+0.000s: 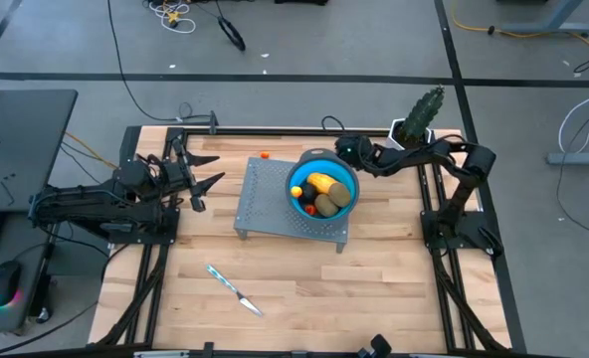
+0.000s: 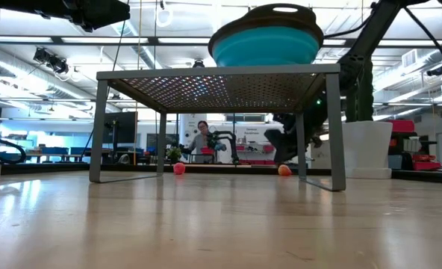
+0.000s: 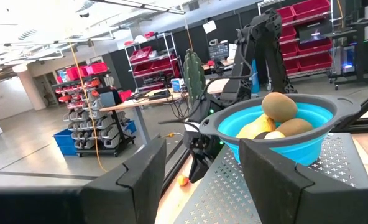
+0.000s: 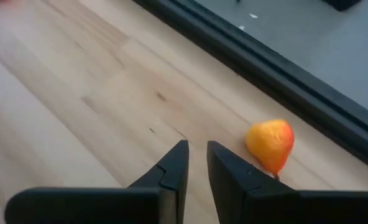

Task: Pick & Place Fruit
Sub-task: Put the orange pear into the blue strainer bowl on the shelf

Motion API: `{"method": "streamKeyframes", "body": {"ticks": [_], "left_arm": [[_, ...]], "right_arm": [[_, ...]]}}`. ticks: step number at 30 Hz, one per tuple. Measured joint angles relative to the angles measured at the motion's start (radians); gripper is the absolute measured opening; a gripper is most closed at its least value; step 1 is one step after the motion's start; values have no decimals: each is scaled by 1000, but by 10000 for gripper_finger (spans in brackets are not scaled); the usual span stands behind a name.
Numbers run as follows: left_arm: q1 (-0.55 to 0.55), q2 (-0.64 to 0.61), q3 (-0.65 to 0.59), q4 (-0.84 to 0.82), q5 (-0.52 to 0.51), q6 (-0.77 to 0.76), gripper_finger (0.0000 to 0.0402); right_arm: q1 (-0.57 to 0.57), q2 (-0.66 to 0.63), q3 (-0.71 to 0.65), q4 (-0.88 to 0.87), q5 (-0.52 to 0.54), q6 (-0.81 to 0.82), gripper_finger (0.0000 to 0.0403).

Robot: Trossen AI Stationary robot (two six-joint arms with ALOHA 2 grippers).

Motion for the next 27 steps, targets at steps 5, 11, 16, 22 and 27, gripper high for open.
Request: {"method": "streamKeyframes", "body": {"ticks": [5, 11, 16, 22, 27], "left_arm": [[0, 0, 0, -1, 0, -1, 210], [0, 0, 0, -1, 0, -13, 210], [0, 0, 0, -1, 0, -13, 210], [0, 0, 0, -1, 0, -12, 210], [0, 0, 0, 0, 0, -19, 210]], "right_arm": [[-18, -43, 0, -1, -39, 0, 109], [-39, -44, 0, 1, 14, 15, 184], [-40, -44, 0, 11, 6, 24, 208], [-33, -43, 0, -7, -3, 126, 208], [-60, -43, 0, -27, 38, 155, 208]]}}
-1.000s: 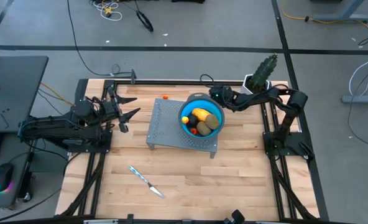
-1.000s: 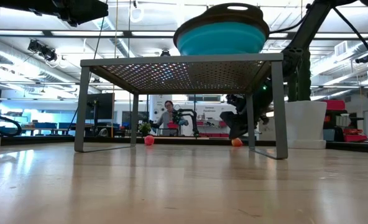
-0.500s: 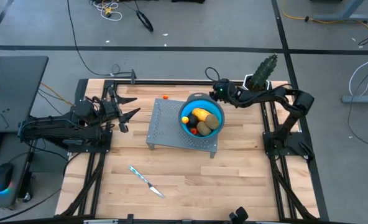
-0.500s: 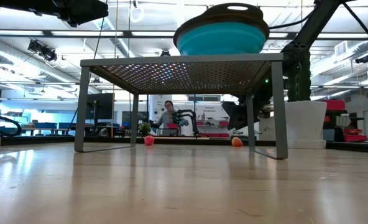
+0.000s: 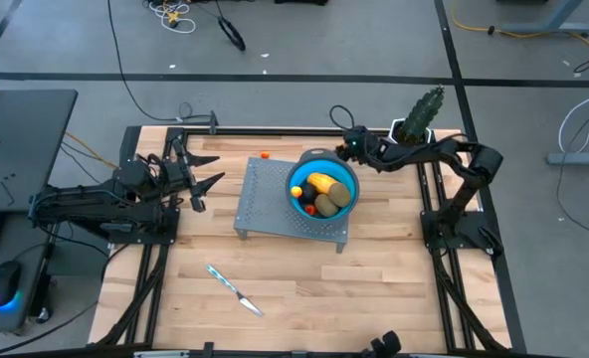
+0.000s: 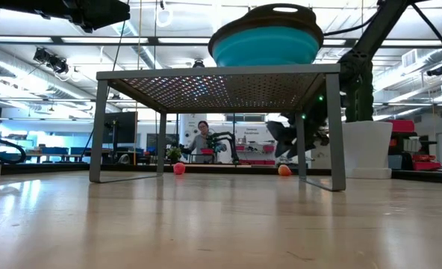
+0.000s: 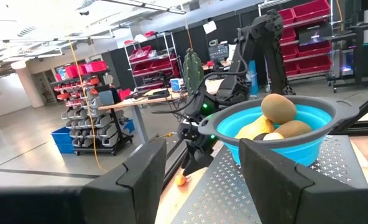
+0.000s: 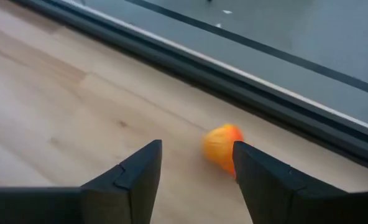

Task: Pick & Place Fruit
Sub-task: Put the orange pear into the blue strainer bowl on the shelf

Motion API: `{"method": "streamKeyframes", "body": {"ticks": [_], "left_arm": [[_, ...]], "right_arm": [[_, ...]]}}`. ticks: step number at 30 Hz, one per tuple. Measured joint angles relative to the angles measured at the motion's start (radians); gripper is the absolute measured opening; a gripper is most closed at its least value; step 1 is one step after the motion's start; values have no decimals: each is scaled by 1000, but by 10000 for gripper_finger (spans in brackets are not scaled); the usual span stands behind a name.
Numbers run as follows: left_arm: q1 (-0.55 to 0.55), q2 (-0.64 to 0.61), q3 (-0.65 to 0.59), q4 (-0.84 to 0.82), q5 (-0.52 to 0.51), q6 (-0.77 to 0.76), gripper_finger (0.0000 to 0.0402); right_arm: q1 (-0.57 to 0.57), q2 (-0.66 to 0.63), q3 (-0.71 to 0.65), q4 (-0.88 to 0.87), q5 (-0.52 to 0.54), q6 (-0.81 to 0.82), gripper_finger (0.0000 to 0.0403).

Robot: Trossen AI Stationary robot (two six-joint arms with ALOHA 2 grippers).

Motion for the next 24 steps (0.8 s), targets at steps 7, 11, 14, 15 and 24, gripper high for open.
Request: {"method": "streamKeyframes", "body": {"ticks": [7, 11, 14, 15, 24], "left_arm": [[0, 0, 0, 4, 0, 0, 210], [0, 0, 0, 6, 0, 8, 210], [0, 0, 0, 8, 0, 9, 210], [0, 0, 0, 9, 0, 9, 210], [0, 0, 0, 10, 0, 13, 210]], "right_arm": [[-68, 0, 0, -7, -59, 41, 209], [-76, 19, 9, -5, -78, 44, 209], [-74, 67, 39, -8, -86, 44, 209], [-69, 85, 58, -33, -75, 36, 209], [-65, 148, 171, -206, -29, 25, 209]]}}
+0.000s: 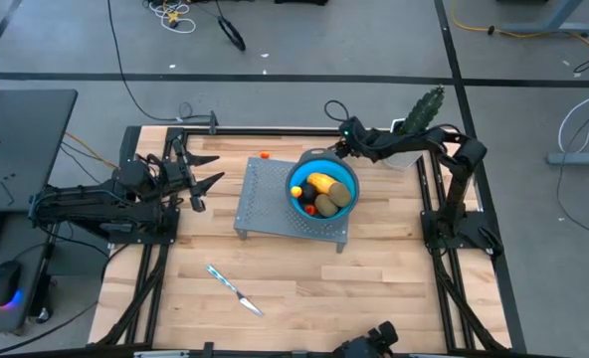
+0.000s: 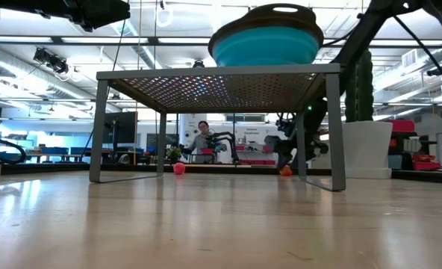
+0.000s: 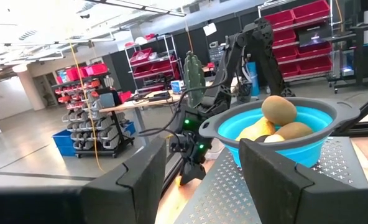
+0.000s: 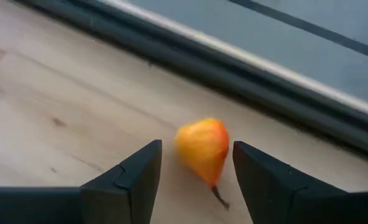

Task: Pick & Place Fruit
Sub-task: Put the orange pear into the blue strainer bowl on the shelf

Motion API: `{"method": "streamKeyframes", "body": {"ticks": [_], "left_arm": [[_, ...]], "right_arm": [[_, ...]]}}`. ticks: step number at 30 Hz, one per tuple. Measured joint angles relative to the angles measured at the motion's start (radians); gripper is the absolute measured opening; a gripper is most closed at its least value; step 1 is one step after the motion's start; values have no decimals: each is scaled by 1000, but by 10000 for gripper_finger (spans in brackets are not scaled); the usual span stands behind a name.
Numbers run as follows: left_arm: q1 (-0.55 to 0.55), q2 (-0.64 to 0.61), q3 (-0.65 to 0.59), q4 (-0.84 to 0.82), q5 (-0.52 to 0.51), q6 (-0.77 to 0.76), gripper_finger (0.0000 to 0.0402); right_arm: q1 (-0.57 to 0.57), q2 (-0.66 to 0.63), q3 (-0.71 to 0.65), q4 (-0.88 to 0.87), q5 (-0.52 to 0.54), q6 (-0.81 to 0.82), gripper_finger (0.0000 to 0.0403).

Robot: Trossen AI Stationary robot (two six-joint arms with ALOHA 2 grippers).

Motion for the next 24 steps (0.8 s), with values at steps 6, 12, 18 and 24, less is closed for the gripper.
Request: {"method": "streamKeyframes", "body": {"ticks": [6, 12, 18, 24], "left_arm": [[0, 0, 0, -2, 0, 0, 210], [0, 0, 0, -3, 0, -2, 210], [0, 0, 0, -4, 0, -1, 210], [0, 0, 0, -16, 0, 7, 210]], "right_arm": [[15, 5, 5, -8, 4, -26, 208], [21, 5, 5, -24, 12, -31, 176], [21, 5, 5, -14, -2, -31, 112], [21, -32, 4, 3, -99, -52, 87]]}}
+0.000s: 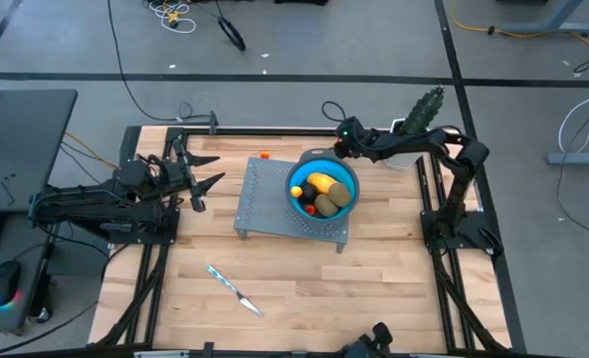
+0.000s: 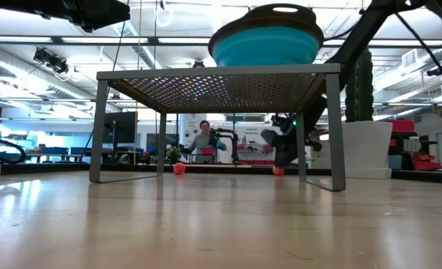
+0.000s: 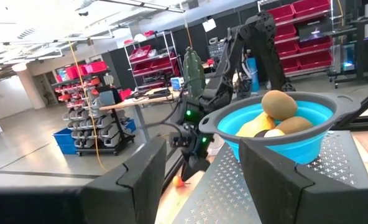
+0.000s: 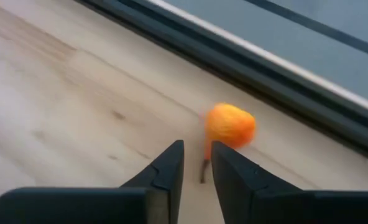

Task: Pick & Place Fruit
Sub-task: Put the orange pear into the blue strainer bowl on the shelf

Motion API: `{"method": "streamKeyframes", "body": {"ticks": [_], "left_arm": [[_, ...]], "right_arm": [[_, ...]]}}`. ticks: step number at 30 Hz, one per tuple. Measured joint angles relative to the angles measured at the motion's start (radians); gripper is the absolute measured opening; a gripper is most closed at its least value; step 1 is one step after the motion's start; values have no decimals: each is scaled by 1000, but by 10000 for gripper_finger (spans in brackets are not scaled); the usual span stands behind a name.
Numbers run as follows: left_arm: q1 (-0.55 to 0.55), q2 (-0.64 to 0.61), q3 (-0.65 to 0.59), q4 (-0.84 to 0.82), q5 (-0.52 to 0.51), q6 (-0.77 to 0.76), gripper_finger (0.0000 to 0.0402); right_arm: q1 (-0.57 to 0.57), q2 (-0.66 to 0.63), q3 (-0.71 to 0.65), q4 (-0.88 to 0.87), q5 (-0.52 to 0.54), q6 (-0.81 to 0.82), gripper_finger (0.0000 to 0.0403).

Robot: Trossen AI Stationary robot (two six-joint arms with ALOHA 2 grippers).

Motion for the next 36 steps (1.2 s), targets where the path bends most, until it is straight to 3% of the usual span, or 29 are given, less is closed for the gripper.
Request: {"method": "streamKeyframes", "body": {"ticks": [12, 16, 27, 36], "left_arm": [[0, 0, 0, -8, 0, -8, 210], [0, 0, 0, -6, 0, -14, 210], [0, 0, 0, -2, 0, -20, 210], [0, 0, 0, -2, 0, -19, 210]], "right_arm": [[12, -266, 0, -82, -53, -42, 86], [27, -296, 0, -78, -54, -42, 86], [43, -119, 0, -74, -44, 27, 96], [9, 18, -1, -24, -30, 113, 185]]}}
